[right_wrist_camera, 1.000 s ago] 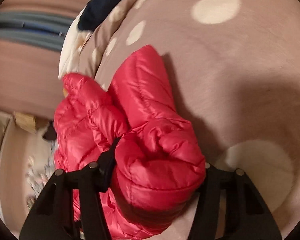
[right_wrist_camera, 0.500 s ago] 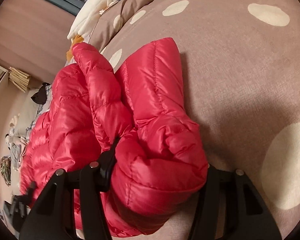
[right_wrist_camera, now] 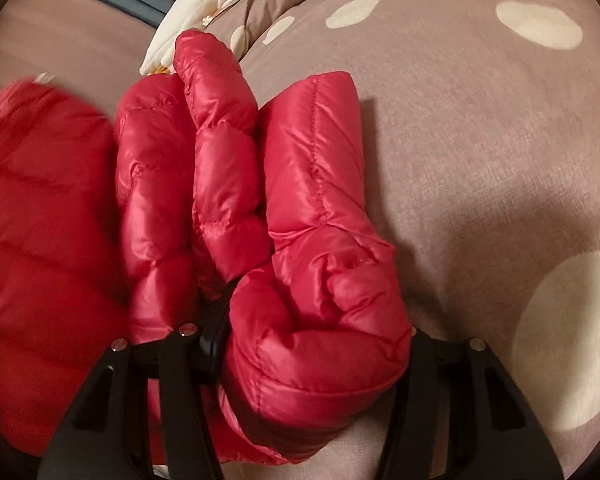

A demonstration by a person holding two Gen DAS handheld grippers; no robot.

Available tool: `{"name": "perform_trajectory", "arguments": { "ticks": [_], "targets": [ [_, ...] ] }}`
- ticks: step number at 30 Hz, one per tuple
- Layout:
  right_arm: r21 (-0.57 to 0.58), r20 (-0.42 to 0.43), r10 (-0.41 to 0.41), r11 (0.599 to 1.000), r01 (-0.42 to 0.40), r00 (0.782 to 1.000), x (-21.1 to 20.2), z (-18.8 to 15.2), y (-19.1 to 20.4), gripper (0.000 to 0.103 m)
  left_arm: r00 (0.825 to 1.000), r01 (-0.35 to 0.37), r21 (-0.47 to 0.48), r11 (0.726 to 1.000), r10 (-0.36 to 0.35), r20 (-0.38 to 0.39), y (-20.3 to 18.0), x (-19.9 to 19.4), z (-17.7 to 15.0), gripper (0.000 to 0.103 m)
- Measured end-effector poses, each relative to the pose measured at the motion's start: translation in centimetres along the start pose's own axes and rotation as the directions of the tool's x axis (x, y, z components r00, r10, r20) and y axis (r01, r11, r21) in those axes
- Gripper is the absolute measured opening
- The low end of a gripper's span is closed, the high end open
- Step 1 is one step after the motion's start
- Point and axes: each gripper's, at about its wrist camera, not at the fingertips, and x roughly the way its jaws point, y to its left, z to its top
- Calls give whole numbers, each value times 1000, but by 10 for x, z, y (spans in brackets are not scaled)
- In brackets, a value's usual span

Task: Fold large clothes

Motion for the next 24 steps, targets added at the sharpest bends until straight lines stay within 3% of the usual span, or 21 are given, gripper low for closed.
{"name": "perform_trajectory", "arguments": {
  "ticks": [4,6,8,10,13,16,20,22,24],
  "targets": [
    [137,-34,96,986,-91,995,-7,12,-24,56,999,-17,52,999,19,-34,0,16,-7,45],
    [163,-12,84,983,-81,996,-22,19,-29,65,999,-27,47,999,28,-24,0,17,-6,47],
    [123,108,-28,992,15,994,-53,23,-22,82,1000,-23,35,999,23,-14,1,16,-7,49],
    [92,238,-58,995,37,969,-90,26,-15,87,999,-41,36,999,42,-16,0,17,-8,50],
    [35,274,95,993,-109,957,-122,28,-4,92,998,-67,50,996,68,-14,-5,19,-10,51],
    [-55,284,162,987,-152,945,-140,22,19,101,996,-91,69,993,91,-7,-10,17,-13,53],
    [-205,198,227,961,-187,953,-142,7,60,103,993,-115,110,987,117,-5,-21,23,-17,55],
    [-249,118,280,937,-245,953,-131,5,73,103,992,-126,119,985,127,-1,-25,26,-18,55],
    [-257,35,273,932,-255,961,-115,5,84,103,991,-134,138,981,136,-4,-30,31,-16,55]
  ]
}}
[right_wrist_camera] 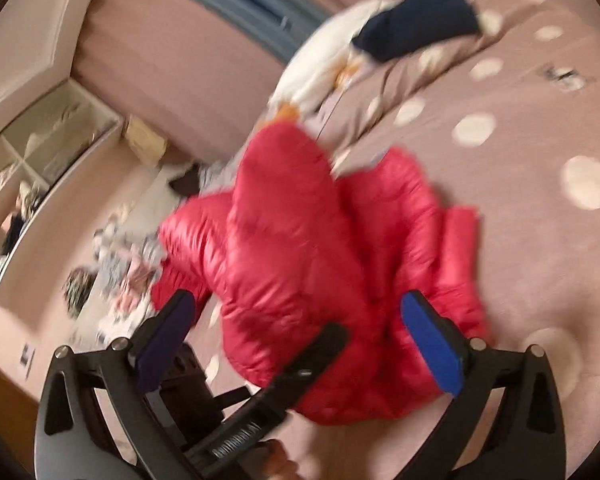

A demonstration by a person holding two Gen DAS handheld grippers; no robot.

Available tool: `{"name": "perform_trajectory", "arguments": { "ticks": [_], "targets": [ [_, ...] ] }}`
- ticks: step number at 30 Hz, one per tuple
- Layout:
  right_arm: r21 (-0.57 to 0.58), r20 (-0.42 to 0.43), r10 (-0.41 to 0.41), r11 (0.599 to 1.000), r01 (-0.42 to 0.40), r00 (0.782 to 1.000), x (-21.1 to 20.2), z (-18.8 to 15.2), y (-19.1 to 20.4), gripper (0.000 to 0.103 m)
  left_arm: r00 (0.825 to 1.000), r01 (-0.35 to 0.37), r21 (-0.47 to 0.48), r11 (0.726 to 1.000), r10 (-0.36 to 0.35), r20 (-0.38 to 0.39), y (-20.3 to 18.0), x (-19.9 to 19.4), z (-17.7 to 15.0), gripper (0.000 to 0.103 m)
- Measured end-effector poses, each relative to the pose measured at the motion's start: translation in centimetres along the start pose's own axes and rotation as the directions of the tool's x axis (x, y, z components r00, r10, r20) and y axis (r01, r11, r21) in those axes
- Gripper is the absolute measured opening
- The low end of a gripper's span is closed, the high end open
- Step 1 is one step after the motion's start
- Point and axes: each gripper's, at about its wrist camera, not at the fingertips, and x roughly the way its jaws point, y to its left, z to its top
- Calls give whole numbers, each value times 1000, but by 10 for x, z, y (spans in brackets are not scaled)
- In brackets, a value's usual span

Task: Fold large clothes

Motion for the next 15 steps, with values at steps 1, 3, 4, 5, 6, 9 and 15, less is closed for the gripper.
{"name": "perform_trajectory", "arguments": {
  "ticks": [1,3,4,5,6,9,15],
  "targets": [
    [-12,-17,-3,1000,3,1000,6,0,2,102,1000,0,8,1000,0,-4,-3,0,-1,56],
    [-54,-40,-57,997,55,998,22,0,4,67,1000,-2,10,1000,2,-16,-3,2,0,58],
    [-58,-44,-75,996,72,996,26,-1,3,44,1000,-4,6,1000,4,-22,0,3,5,59],
    [-60,-47,-49,997,47,998,27,-2,4,41,1000,-5,3,1000,5,-17,3,-1,4,59],
    [-86,-43,-59,995,55,997,27,-4,8,39,1000,-2,-2,1000,2,-15,4,-1,4,59],
    [-149,-23,-97,984,93,995,28,-6,16,36,1000,6,-19,1000,-6,-28,4,-7,5,59],
    [-109,-10,-87,990,86,996,28,-2,3,36,994,46,-77,996,-53,-91,21,-33,-4,59]
  ]
}}
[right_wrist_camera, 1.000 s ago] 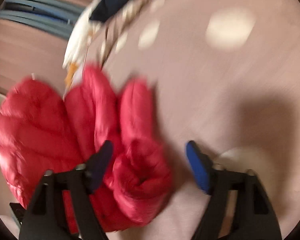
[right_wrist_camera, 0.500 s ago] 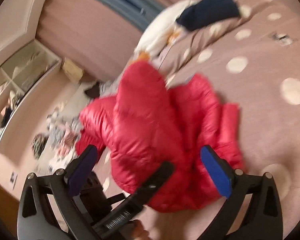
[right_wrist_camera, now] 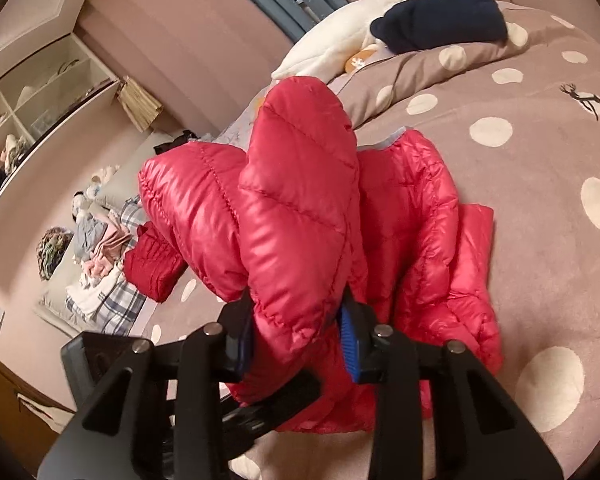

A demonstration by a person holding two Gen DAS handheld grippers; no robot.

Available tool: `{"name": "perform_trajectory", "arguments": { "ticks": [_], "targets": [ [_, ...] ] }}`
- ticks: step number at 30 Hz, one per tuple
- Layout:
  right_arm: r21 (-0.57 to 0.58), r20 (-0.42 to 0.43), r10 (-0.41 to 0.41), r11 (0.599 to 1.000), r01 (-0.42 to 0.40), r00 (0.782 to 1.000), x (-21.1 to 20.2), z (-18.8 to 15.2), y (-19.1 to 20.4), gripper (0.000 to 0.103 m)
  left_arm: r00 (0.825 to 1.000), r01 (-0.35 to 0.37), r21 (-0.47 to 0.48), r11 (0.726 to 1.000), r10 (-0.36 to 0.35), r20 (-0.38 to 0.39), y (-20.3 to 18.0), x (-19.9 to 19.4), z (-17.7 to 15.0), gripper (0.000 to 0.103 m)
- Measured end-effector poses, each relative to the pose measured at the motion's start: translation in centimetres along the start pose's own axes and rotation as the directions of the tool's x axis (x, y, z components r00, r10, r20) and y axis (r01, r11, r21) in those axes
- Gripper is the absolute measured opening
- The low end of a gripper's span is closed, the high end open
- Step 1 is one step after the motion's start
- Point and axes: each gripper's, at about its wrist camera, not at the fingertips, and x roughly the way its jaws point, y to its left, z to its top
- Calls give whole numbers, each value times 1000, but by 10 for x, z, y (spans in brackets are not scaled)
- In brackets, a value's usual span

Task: Fold large clothes

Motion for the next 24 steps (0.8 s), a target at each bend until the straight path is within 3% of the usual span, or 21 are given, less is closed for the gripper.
{"name": "perform_trajectory", "arguments": {
  "ticks": [7,10,14,19,24],
  "targets": [
    [8,14,-5,1000,5,1000,0,-6,4,37,995,-99,44,994,97,32,-11,-25,-6,60],
    [19,20,-30,999,30,999,1,-6,2,37,994,-94,51,994,91,56,-17,-36,-6,60],
    [38,24,-53,998,52,998,1,-6,-4,37,987,-66,-13,998,68,147,-3,-67,4,60],
    [37,29,-67,997,66,997,-1,-10,-7,41,947,-182,-154,971,215,237,31,-83,11,61],
    [26,29,-162,987,161,986,-1,-13,-13,41,900,-248,-270,930,325,292,55,-84,32,61]
  ]
}}
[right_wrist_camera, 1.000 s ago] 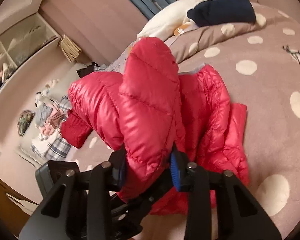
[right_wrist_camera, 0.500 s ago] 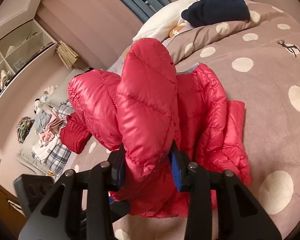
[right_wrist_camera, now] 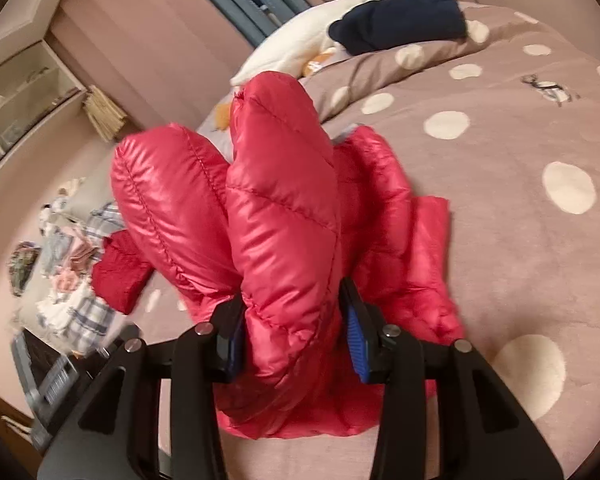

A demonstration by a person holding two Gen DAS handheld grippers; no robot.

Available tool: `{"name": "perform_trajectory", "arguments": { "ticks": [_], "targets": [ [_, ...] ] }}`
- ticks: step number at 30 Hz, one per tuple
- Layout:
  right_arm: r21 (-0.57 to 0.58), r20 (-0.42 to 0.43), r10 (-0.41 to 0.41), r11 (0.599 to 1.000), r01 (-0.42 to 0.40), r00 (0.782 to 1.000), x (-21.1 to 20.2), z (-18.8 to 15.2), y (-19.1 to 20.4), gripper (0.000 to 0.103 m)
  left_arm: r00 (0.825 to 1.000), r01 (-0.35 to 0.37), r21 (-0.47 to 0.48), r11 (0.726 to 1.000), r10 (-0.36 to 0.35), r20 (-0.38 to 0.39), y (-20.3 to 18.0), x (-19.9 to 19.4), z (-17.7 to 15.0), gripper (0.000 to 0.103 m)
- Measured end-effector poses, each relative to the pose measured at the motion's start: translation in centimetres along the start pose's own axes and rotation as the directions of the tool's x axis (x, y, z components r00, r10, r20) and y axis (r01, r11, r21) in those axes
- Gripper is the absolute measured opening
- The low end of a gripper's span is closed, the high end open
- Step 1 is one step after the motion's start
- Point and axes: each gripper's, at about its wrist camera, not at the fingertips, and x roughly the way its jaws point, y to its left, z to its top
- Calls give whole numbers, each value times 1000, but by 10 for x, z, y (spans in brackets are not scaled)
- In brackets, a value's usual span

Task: Fold large clothes

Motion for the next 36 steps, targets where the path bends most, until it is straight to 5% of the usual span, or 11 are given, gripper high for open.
{"name": "perform_trajectory", "arguments": {
  "ticks": [2,4,5,9,13,17,21,28,32,34,36],
  "targets": [
    [-17,10,-119,993,119,993,0,-1,-5,37,999,-37,-33,999,38,24,5,6,8,63],
    [-58,3,-342,938,342,940,7,-5,-13,37,997,-70,-34,997,71,41,7,17,17,64],
    [-59,-31,-371,927,369,928,16,-8,-25,36,994,-93,-23,995,94,45,6,24,20,64],
    [62,-116,-248,965,256,962,25,-9,-56,36,981,-192,79,978,194,-24,-1,78,11,64],
    [-19,-96,-305,952,305,948,22,-9,-47,40,977,-211,53,976,212,-16,1,89,-6,64],
    [47,-124,-293,952,301,948,20,-10,-67,44,980,-196,-41,980,195,-31,20,90,4,64],
    [55,-132,-308,947,317,942,21,-11,-73,49,964,-221,-32,975,213,-162,27,112,0,64],
    [34,-106,-367,927,372,924,11,-7,-61,54,978,-198,57,978,201,-47,6,99,-6,64],
    [53,56,-363,932,360,930,-31,7,-42,68,982,-180,51,982,182,-53,2,94,-3,64],
    [53,184,-315,949,311,931,-56,12,-24,85,983,-173,47,984,176,-59,1,93,-3,64],
    [27,287,-236,971,238,929,-74,15,1,87,984,-167,48,985,170,-54,0,92,-2,64]
  ]
}}
